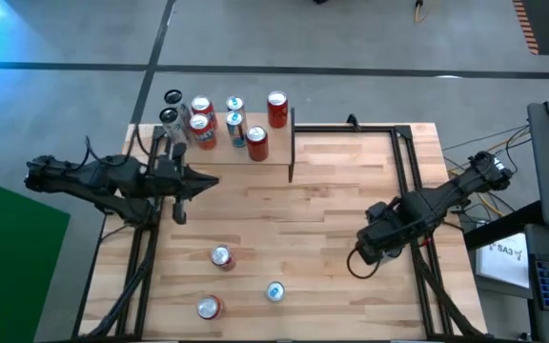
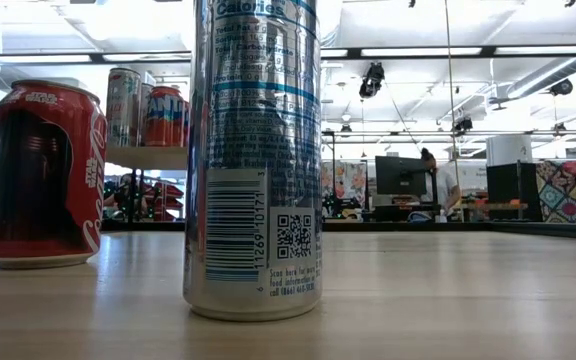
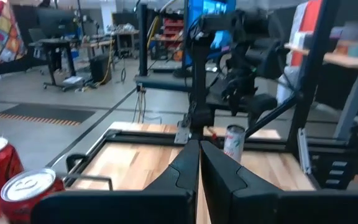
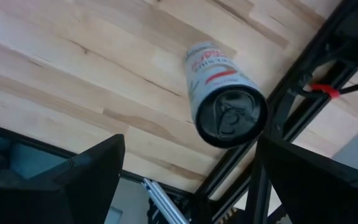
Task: Place canned beverage on shelf
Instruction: Put the white pink soda can on the shelf aligned with the other white pink soda cans
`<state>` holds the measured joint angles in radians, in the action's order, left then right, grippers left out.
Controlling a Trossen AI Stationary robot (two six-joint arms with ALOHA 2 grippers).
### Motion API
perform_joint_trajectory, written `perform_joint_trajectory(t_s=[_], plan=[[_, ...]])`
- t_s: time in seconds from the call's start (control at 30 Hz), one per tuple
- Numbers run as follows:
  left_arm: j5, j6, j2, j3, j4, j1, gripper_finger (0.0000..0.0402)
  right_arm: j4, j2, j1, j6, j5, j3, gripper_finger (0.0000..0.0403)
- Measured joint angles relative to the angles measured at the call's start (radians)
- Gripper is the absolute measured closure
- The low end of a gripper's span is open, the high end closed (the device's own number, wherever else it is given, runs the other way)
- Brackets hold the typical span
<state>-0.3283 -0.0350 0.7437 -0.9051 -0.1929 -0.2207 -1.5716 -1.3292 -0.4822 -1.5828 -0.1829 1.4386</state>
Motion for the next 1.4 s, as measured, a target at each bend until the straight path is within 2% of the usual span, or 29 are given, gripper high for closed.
perform_joint_trajectory(t_s=[0.3,0.6,1.0,1.4], plan=[[0.0,0.002,-0.045,0.0,0.0,0.0,0.0402,0.0,0.048,-0.046,-0.08,-0.001,-0.071,0.0044],[0.0,0.003,-0.034,0.0,-0.003,0.0,0.0402,0.001,0.053,-0.072,-0.12,0.0,-0.101,0.0044],[0.0,0.003,-0.02,0.0,-0.003,0.0,0.0402,0.003,0.053,-0.072,-0.082,0.0,-0.17,0.0044],[-0.001,0.003,-0.016,0.0,-0.006,0.0,0.0402,0.081,0.053,-0.072,-0.074,0.0,-0.233,0.0044]])
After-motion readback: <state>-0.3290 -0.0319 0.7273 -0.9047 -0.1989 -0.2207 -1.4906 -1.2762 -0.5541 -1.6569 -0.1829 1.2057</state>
